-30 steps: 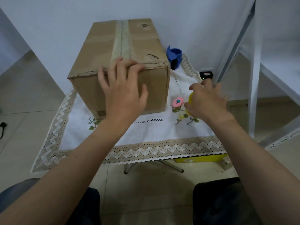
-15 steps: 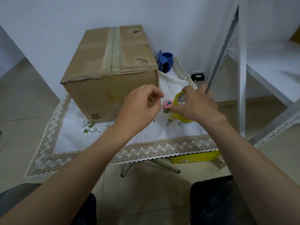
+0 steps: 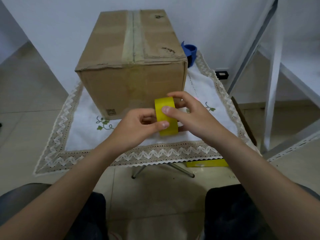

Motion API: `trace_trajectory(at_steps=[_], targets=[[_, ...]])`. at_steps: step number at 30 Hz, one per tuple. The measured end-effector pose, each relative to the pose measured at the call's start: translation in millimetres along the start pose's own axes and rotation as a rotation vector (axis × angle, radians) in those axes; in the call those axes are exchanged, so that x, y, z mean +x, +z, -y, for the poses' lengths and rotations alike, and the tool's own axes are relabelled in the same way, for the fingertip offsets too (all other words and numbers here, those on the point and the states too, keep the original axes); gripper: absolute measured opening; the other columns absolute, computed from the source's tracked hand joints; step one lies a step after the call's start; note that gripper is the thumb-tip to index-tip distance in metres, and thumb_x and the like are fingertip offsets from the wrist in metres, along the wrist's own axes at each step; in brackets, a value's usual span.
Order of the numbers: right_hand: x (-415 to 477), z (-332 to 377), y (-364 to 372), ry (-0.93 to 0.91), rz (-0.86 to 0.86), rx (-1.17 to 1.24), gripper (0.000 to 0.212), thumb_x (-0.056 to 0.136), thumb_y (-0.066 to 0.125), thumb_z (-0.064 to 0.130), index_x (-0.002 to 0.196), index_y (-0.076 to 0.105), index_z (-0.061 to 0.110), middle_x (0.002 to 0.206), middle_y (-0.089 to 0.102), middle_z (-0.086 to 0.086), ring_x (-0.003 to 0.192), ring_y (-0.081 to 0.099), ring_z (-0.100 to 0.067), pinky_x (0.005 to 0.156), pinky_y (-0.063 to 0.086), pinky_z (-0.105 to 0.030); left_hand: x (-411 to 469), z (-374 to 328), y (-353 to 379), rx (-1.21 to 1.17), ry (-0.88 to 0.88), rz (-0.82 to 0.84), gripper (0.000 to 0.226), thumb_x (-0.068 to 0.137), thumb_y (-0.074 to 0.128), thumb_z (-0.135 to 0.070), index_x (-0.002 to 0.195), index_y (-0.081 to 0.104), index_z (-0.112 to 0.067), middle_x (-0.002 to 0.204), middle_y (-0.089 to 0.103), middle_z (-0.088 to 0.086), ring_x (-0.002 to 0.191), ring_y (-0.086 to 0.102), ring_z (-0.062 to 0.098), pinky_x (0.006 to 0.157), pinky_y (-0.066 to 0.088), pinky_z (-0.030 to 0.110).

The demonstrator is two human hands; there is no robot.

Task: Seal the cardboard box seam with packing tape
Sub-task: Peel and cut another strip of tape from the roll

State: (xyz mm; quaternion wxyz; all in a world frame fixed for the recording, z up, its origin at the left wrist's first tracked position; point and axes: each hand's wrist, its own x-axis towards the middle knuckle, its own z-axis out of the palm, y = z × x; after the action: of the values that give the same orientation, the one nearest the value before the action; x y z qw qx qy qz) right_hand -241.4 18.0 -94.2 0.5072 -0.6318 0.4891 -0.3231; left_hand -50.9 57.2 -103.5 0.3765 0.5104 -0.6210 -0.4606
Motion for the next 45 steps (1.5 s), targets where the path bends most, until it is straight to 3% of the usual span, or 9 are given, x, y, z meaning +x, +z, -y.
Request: trace_trajectory(at_steps=[6,14,17,20,26,33,36,41,45], targets=[[13.2,-12.3,6.3,-0.129,-0.06,-0.127,0.031,0.095,0.076,0.029,0.125,0.07,0.027,0.108,0.071,0.015,0.094,0.072,-0.009,0.082,0.065,-0.044,5.4,17.6,-0.7,-0.033,0.016,-0.135,0.013,0.093,0.074,-0.009,0.105,0.08,-0.007,0.095,0.082,0.005,0.093,0.079,0.019,0.088,0.063,0.032],[22.6,-17.6,10.7,-0.194,-0.086,-0.137,0.013,0.094,0.078,0.021,0.106,0.075,0.024,0.093,0.075,0.001,0.073,0.073,-0.023,0.063,0.065,-0.045,7.5,25.9,0.3,-0.092,-0.081,-0.119,0.017,0.097,0.07,-0.012,0.112,0.076,-0.017,0.101,0.082,0.002,0.095,0.079,0.014,0.089,0.062,0.029],[23.8,-16.1,13.2,-0.195,-0.061,-0.149,0.016,0.097,0.072,0.017,0.113,0.071,0.021,0.083,0.075,0.001,0.064,0.073,-0.025,0.06,0.062,-0.04,8.8,25.6,1.0,-0.151,-0.101,-0.169,0.016,0.102,0.064,-0.019,0.111,0.076,-0.019,0.101,0.082,0.003,0.094,0.078,0.012,0.086,0.062,0.026],[23.7,-14.8,13.6,-0.143,-0.034,-0.163,0.021,0.098,0.07,0.02,0.119,0.068,0.022,0.081,0.076,0.003,0.061,0.071,-0.011,0.06,0.062,-0.039,7.9,25.9,0.7,-0.14,-0.119,-0.161,0.017,0.1,0.067,-0.02,0.111,0.077,-0.012,0.1,0.082,0.008,0.097,0.078,0.023,0.092,0.062,0.039],[17.2,-11.5,12.7,-0.175,-0.02,-0.245,0.013,0.098,0.068,0.021,0.111,0.066,0.023,0.079,0.078,0.007,0.07,0.074,-0.013,0.061,0.059,-0.033,7.9,24.9,3.5,-0.226,-0.173,-0.182,0.023,0.102,0.063,-0.026,0.116,0.077,-0.013,0.106,0.081,0.01,0.105,0.076,0.028,0.101,0.057,0.051],[12.8,-4.5,4.0,-0.096,0.045,-0.308,0.015,0.101,0.065,0.024,0.113,0.056,0.022,0.076,0.077,0.004,0.069,0.075,-0.017,0.059,0.064,-0.046,5.0,30.0,8.2,-0.161,-0.051,-0.19,0.016,0.096,0.072,-0.012,0.111,0.078,-0.012,0.097,0.082,0.007,0.097,0.078,0.023,0.084,0.063,0.028],[11.8,-4.4,2.3,-0.087,0.064,-0.333,0.013,0.102,0.065,0.026,0.11,0.055,0.022,0.077,0.077,0.004,0.071,0.076,-0.016,0.059,0.064,-0.048,4.1,30.3,8.7,-0.111,-0.017,-0.182,0.006,0.095,0.074,-0.012,0.097,0.078,-0.015,0.078,0.079,-0.002,0.072,0.073,0.008,0.068,0.056,0.018],[11.5,-4.3,1.9,-0.086,0.069,-0.35,0.011,0.103,0.064,0.026,0.108,0.055,0.022,0.078,0.077,-0.002,0.071,0.076,-0.016,0.059,0.064,-0.051,4.5,34.4,11.6,-0.089,0.033,-0.22,0.013,0.094,0.076,-0.016,0.102,0.077,-0.006,0.094,0.076,0.028,0.093,0.07,0.052,0.084,0.059,0.061],[11.0,-4.0,0.3,-0.092,0.069,-0.36,0.01,0.103,0.064,0.026,0.107,0.057,0.02,0.079,0.077,-0.002,0.071,0.076,-0.014,0.059,0.064,-0.05,3.6,35.2,14.9,-0.069,0.03,-0.262,0.015,0.093,0.077,-0.017,0.104,0.078,-0.006,0.094,0.077,0.026,0.092,0.072,0.049,0.082,0.059,0.063]])
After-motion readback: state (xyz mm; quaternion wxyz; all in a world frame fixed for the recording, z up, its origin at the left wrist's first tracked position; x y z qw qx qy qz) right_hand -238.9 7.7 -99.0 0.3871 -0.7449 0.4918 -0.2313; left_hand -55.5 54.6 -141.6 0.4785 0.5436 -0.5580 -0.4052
